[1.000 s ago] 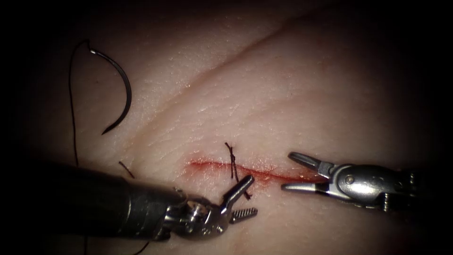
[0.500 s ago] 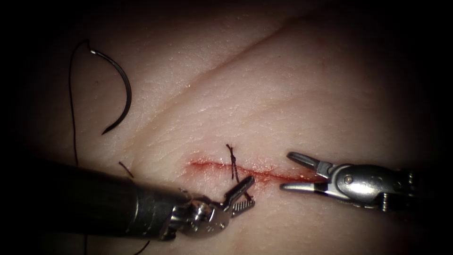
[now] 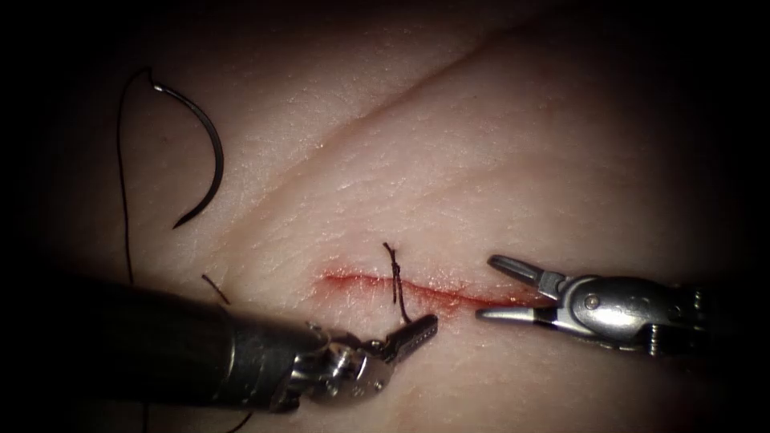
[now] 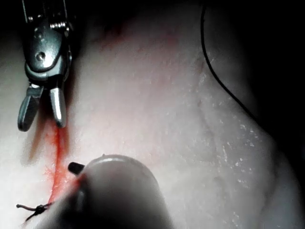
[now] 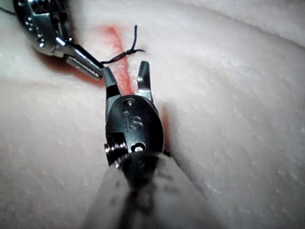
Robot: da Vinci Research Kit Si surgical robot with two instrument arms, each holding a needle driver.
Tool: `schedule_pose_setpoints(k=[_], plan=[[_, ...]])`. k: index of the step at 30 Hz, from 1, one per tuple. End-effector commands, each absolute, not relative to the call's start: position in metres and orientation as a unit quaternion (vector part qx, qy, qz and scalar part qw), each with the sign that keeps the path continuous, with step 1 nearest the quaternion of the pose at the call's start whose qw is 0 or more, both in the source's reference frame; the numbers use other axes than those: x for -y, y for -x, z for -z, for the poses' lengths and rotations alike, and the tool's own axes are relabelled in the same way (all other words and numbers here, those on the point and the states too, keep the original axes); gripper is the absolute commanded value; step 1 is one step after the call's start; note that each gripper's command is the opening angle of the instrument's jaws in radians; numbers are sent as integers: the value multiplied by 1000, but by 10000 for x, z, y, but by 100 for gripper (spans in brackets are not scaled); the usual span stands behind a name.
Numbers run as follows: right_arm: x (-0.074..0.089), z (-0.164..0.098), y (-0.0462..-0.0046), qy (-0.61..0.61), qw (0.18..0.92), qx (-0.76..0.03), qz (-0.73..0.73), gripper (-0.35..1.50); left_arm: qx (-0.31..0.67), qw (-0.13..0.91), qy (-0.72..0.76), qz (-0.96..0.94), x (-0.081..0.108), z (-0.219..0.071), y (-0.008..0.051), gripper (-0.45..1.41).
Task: Wound Closure
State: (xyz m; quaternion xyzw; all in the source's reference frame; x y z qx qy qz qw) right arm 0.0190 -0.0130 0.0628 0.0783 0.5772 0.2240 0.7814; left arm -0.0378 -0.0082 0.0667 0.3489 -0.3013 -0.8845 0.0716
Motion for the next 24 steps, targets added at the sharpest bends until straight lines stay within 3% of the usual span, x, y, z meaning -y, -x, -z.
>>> schedule_pose_setpoints(k=[1, 11, 12, 14, 24], plan=[[135, -634, -196, -78, 781, -578, -224, 44, 300, 72, -350, 884, 86, -672, 381, -45], [128, -640, -204, -41, 779, -610, -140, 44, 274, 89, -350, 891, 90, -663, 368, -45], [126, -641, -207, -32, 780, -613, -121, 47, 273, 90, -354, 890, 90, -661, 368, -45], [123, -645, -214, -13, 780, -621, -74, 79, 270, 92, -361, 888, 89, -657, 367, -45], [119, -653, -260, 35, 740, -670, 42, 118, 227, 88, -391, 887, 81, -644, 367, -45]])
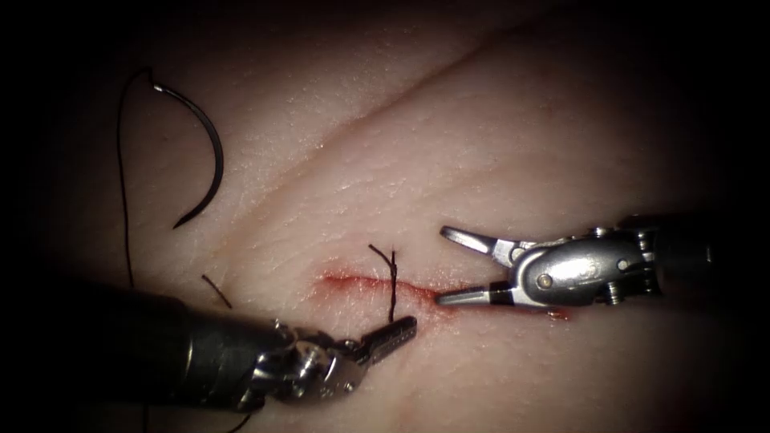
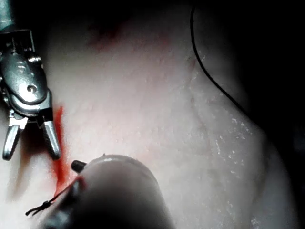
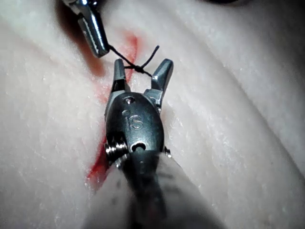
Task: Wound Closure
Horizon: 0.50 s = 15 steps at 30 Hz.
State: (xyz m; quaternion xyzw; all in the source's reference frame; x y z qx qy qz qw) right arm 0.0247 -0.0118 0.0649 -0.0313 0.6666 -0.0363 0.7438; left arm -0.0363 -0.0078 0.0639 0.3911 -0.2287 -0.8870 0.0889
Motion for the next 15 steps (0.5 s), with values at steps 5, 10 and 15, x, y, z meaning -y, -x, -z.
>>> schedule_pose_setpoints(k=[5, 10, 15], plan=[[122, -658, -278, 55, 733, -671, 101, 121, 209, 89, -394, 891, 79, -647, 369, -45], [125, -664, -283, 62, 728, -668, 139, 121, 195, 85, -399, 892, 79, -647, 371, -45], [122, -671, -276, 59, 734, -658, 156, 120, 186, 91, -398, 894, 79, -647, 370, -45]])
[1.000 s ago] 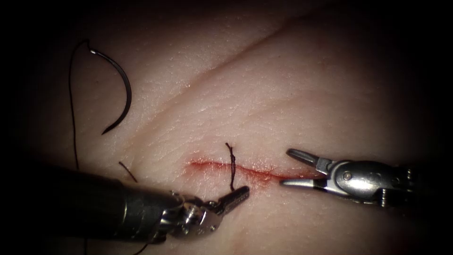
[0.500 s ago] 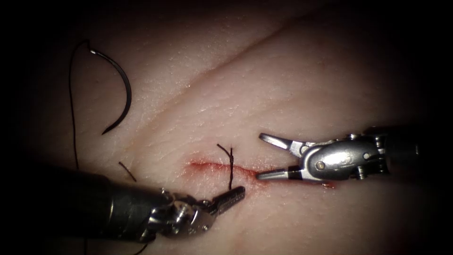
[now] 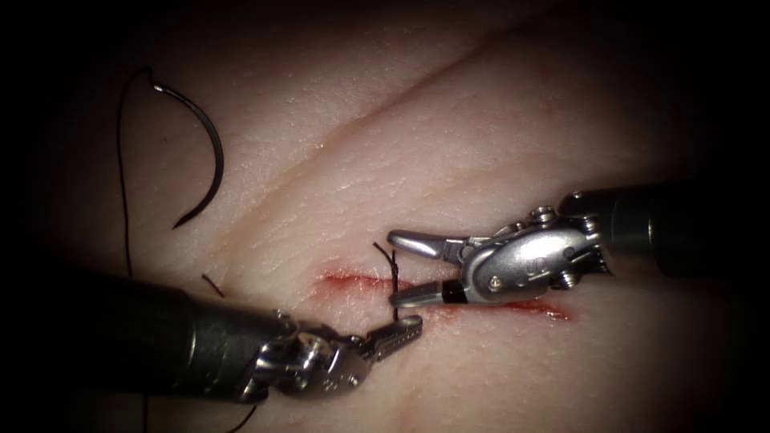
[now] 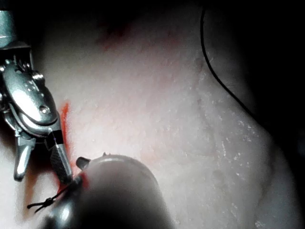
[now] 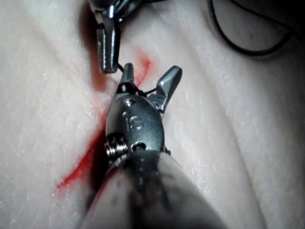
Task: Wound Closure
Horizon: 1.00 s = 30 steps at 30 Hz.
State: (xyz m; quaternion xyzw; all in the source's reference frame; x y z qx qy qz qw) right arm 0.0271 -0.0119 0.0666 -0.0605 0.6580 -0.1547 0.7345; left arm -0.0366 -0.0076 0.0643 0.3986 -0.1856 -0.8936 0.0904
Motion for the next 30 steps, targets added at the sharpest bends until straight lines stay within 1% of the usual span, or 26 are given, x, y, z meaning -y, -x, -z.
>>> schedule_pose_setpoints(k=[1, 5, 7, 12, 16, 25, 30], plan=[[121, -673, -274, 60, 734, -658, 159, 118, 183, 92, -398, 894, 79, -647, 370, -45], [120, -678, -272, 58, 734, -657, 164, 116, 178, 96, -398, 895, 80, -646, 368, -45], [122, -681, -274, 54, 731, -659, 170, 111, 173, 99, -397, 896, 81, -645, 367, -45], [129, -690, -283, 49, 719, -668, 185, 110, 154, 109, -403, 896, 77, -643, 369, -45], [135, -699, -288, 40, 711, -671, 206, 105, 135, 121, -412, 893, 70, -637, 370, -45], [142, -701, -292, 35, 707, -677, 203, 105, 125, 125, -425, 888, 55, -629, 371, -45], [146, -694, -301, 30, 703, -682, 200, 105, 125, 127, -429, 885, 55, -627, 372, -45]])
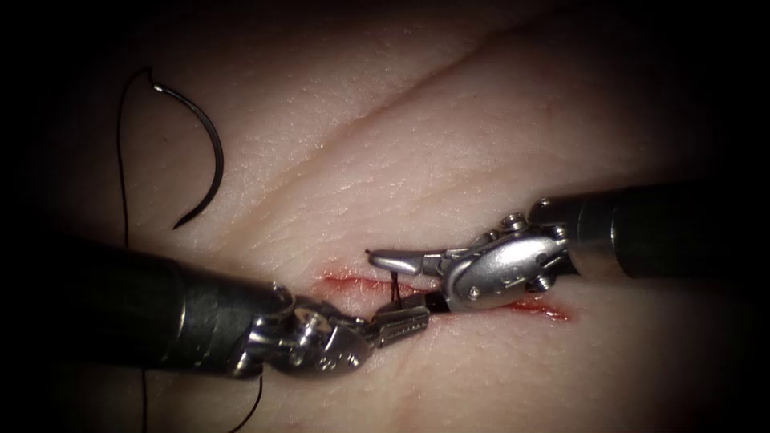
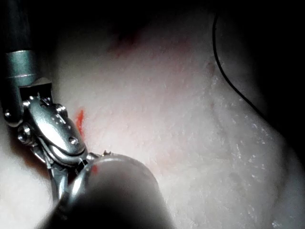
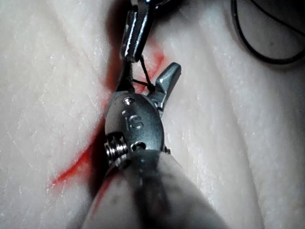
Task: Wound Closure
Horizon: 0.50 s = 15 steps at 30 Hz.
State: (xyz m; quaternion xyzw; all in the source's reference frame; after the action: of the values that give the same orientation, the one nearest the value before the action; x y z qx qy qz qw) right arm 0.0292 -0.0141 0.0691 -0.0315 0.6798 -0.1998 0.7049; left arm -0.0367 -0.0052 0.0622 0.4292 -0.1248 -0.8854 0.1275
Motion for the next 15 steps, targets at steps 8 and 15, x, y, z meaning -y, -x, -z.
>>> schedule_pose_setpoints(k=[8, 15], plan=[[146, -681, -315, 25, 699, -688, 194, 110, 124, 131, -432, 884, 56, -629, 369, -45], [150, -687, -324, 20, 696, -691, 194, 110, 124, 132, -435, 882, 57, -628, 369, -45]])
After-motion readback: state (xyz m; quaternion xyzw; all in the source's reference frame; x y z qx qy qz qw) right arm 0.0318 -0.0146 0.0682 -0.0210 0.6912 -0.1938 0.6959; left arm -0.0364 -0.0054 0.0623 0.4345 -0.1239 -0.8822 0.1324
